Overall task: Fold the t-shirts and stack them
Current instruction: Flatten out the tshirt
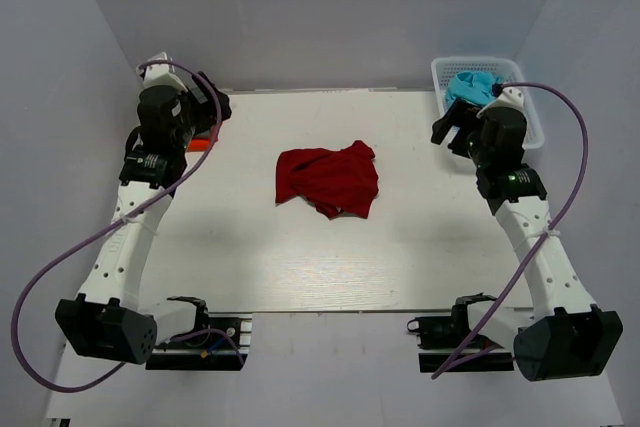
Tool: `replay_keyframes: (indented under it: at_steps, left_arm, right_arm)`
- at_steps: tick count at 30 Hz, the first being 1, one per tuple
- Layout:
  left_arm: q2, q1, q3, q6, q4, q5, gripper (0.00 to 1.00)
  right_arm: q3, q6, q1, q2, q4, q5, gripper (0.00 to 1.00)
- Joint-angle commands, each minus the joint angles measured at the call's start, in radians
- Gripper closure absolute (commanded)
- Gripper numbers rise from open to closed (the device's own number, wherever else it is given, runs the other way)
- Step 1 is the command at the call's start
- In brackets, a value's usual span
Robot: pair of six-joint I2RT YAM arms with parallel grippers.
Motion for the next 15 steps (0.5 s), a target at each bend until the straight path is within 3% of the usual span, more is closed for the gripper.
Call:
replay_keyframes:
  at_steps: [1,6,10,15]
  left_arm:
    - [-0.035,0.003,-0.05,0.004,-0.097,0.064,0.0]
    - [0.03,-0.018,-0.134,-0.005,-0.125,0.214,0.0]
    - [0.245,-0.04,-0.185,-0.025,-0.171,0.402,0.0]
    - [0.388,-0.122,-0.245,-0.034,-0.09,0.417,0.06]
  right_arm:
    - [0.027,0.066,-0.004,0.017,-0.065,-0.039,0.1]
    - [0.01,-0.009,0.004,0.072,-0.11,-0.064,0.1]
    - [0.057,-0.062,0.024,0.2,-0.24,-0.124,0.1]
    - [0.001,-0.066,0.119,0.29,-0.242,-0.186,0.1]
